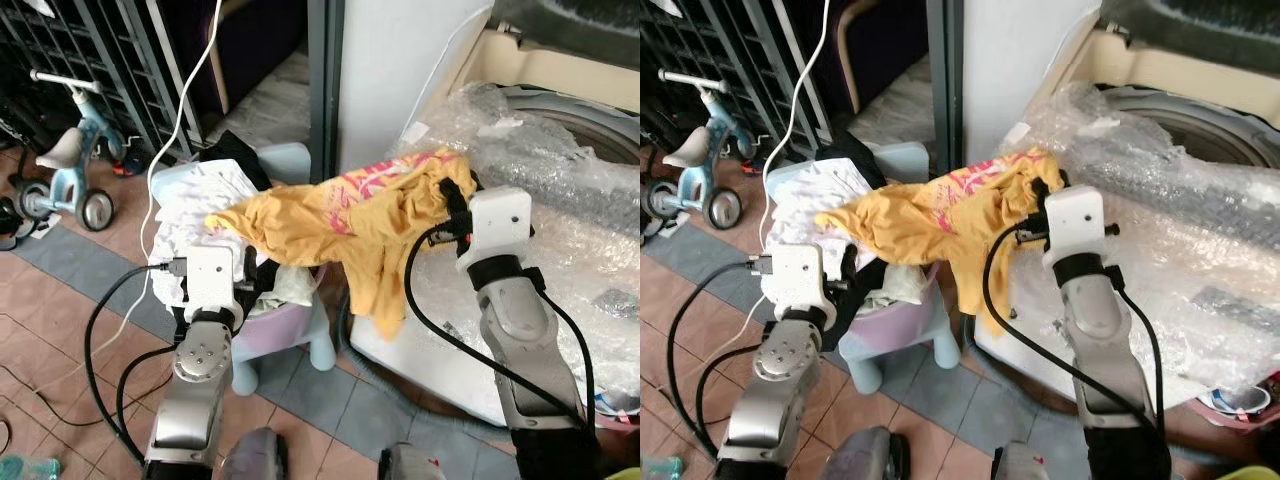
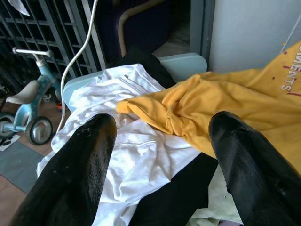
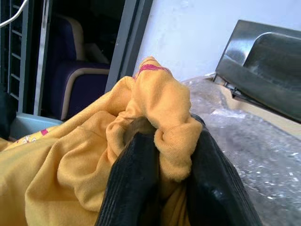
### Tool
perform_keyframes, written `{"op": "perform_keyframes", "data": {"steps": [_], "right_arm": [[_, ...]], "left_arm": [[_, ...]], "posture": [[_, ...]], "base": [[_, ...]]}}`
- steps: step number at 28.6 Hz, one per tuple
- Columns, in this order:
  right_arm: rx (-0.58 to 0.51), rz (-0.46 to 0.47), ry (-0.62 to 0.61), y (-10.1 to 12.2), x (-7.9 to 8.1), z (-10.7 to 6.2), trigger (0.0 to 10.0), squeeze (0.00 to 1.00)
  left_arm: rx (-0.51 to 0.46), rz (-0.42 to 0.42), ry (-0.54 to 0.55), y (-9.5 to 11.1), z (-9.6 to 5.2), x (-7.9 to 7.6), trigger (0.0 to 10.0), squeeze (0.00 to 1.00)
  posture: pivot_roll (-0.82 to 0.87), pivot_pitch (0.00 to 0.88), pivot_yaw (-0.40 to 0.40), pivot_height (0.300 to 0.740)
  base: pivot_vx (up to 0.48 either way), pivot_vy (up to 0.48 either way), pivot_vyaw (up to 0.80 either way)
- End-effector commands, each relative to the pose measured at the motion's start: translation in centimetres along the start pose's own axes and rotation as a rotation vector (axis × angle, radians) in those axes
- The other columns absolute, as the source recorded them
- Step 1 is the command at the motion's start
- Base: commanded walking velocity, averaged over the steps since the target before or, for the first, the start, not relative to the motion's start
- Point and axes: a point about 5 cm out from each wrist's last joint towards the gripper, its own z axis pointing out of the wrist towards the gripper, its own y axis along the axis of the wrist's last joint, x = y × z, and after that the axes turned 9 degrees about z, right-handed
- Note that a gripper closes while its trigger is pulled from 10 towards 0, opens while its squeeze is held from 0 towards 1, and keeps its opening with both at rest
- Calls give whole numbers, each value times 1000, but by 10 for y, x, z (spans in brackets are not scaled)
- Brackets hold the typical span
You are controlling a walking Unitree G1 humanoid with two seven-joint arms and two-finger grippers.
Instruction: Clothes washing
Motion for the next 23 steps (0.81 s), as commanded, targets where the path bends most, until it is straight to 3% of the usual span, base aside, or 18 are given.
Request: {"op": "perform_keyframes", "data": {"steps": [1,6,12,23], "right_arm": [[-64,6,-11,12,2,0,10000,0],[5,21,-18,-2,6,-11,10000,0],[114,60,-137,-22,-11,-34,10000,0],[237,83,-246,-41,-24,-67,10000,0]], "left_arm": [[-16,10,32,3,-1,7,10000,0],[-9,7,17,-1,-6,9,10000,0],[4,18,0,-11,-19,21,10000,0],[10,49,5,-16,-24,31,10000,0]], "posture": [[15,74,25,728],[12,71,32,728],[7,76,40,728],[4,79,45,728]], "base": [[0,0,0],[0,0,0],[0,0,0],[0,0,0]]}}
